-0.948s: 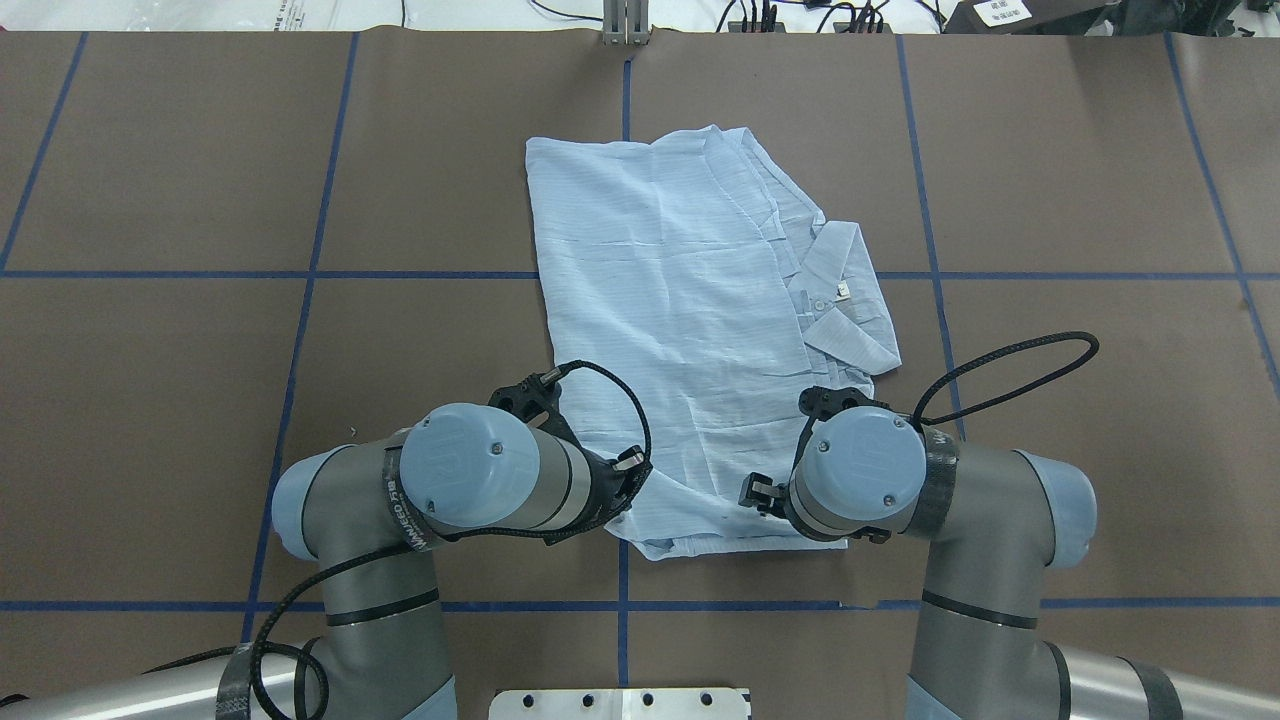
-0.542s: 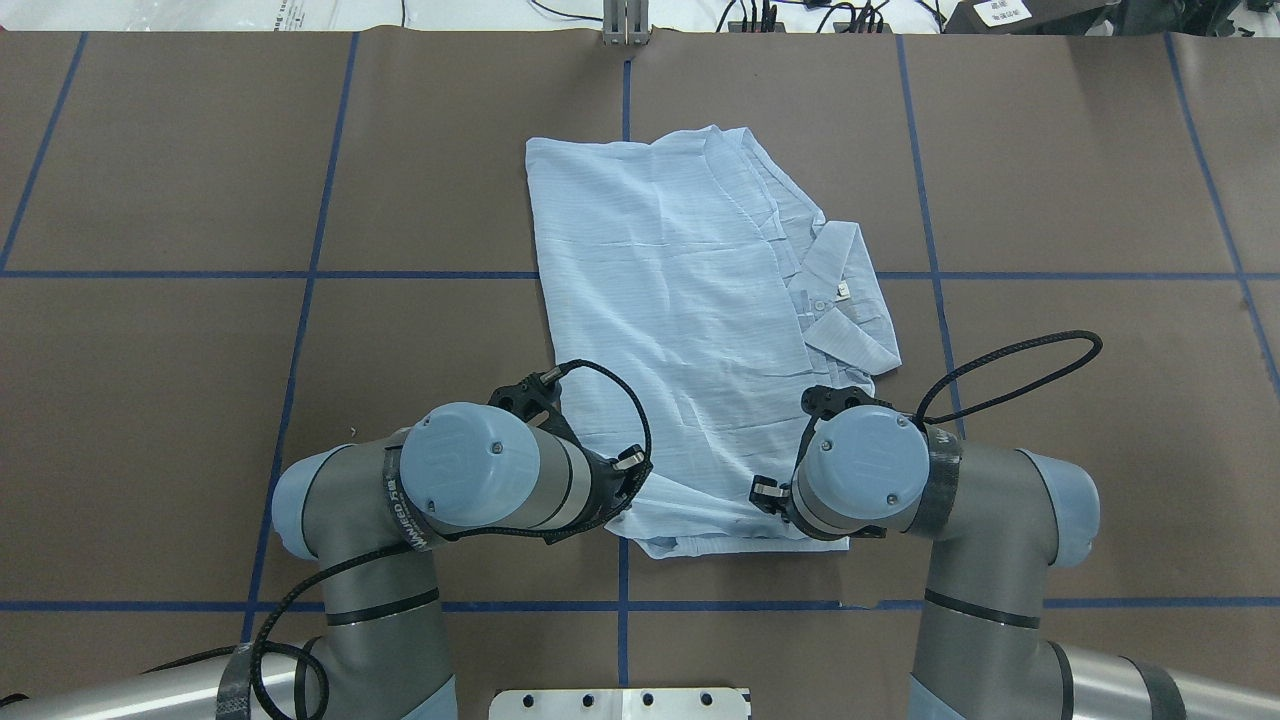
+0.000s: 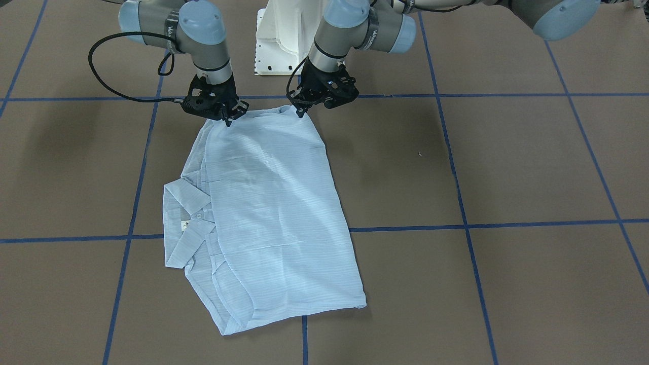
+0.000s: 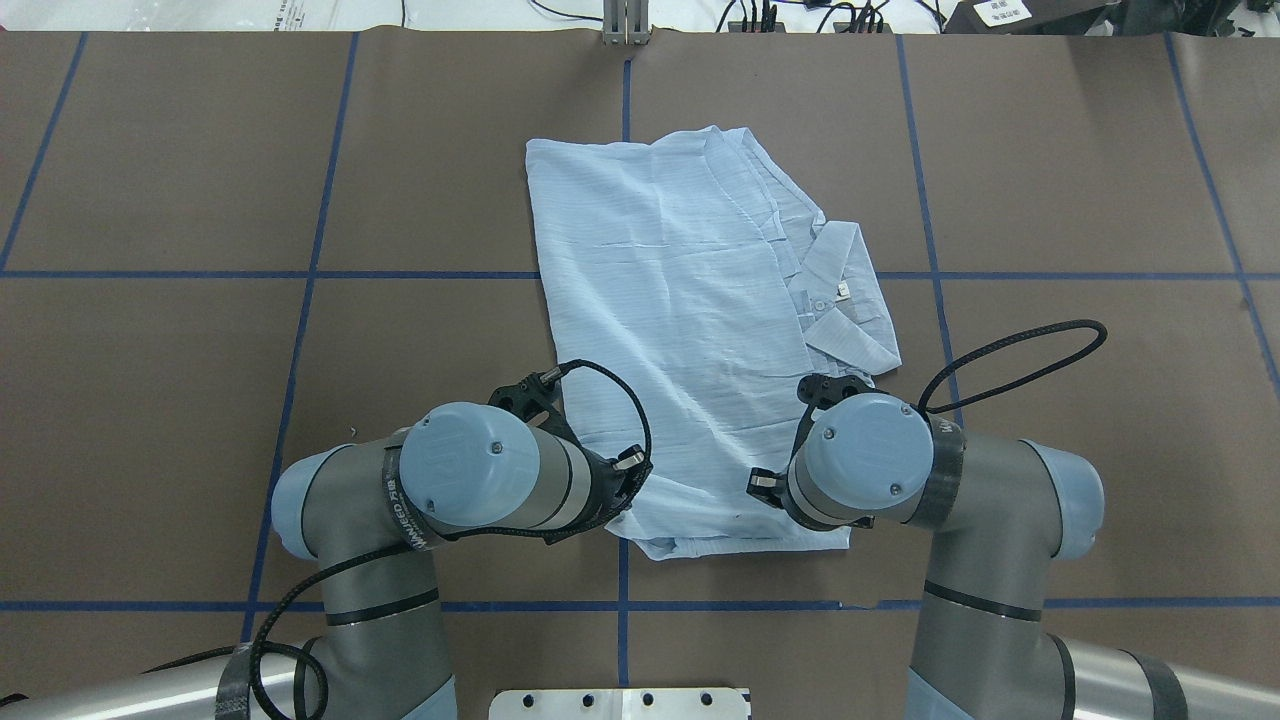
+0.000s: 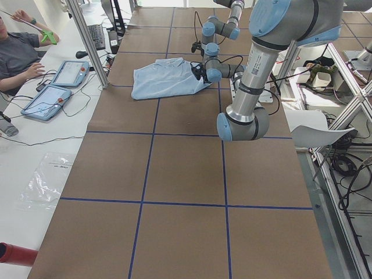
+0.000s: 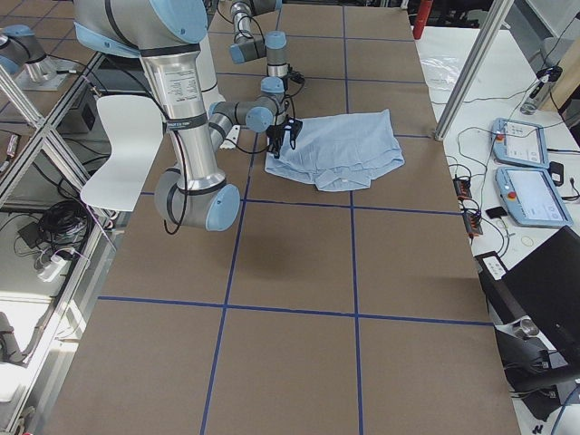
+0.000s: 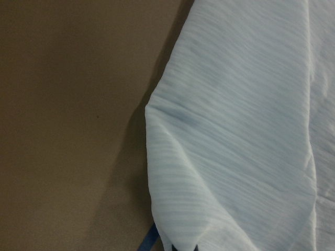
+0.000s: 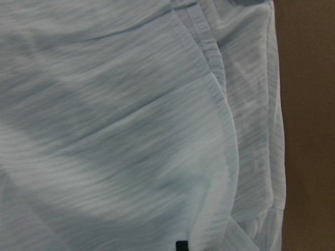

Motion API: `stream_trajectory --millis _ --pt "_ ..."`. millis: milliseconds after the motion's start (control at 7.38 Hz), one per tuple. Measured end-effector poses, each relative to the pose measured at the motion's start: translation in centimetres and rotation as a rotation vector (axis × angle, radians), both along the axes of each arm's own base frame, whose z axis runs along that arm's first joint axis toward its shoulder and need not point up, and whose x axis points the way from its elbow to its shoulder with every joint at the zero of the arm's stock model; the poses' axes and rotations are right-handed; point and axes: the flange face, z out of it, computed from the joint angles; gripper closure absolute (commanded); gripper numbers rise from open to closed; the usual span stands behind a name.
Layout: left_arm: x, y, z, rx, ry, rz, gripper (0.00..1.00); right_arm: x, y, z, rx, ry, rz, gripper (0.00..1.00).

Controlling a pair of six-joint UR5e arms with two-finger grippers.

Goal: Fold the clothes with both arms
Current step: 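Grasp the near edge with both grippers side by side, then lift the near edge with both grippers and fold it away from the robot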

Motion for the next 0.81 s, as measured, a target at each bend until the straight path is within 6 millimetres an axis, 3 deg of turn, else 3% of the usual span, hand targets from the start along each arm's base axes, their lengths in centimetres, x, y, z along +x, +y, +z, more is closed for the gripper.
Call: stream_trajectory --millis 271,542,813 --pt "-2.1 0.8 -1.7 0.005 0.029 0.010 1.00 1.0 -0.2 -1.3 -0.004 -0.034 -0.002 1.00" --pt "-5.7 2.8 -4.0 -0.017 0.027 0.056 1.00 3.0 0.8 -3.9 -0.026 -0.108 -0.042 1.00" --pt "-8.4 7.0 -5.9 -0.049 0.016 0.136 1.00 5.4 3.1 -7.2 -0.075 -0.209 -0.131 1.00"
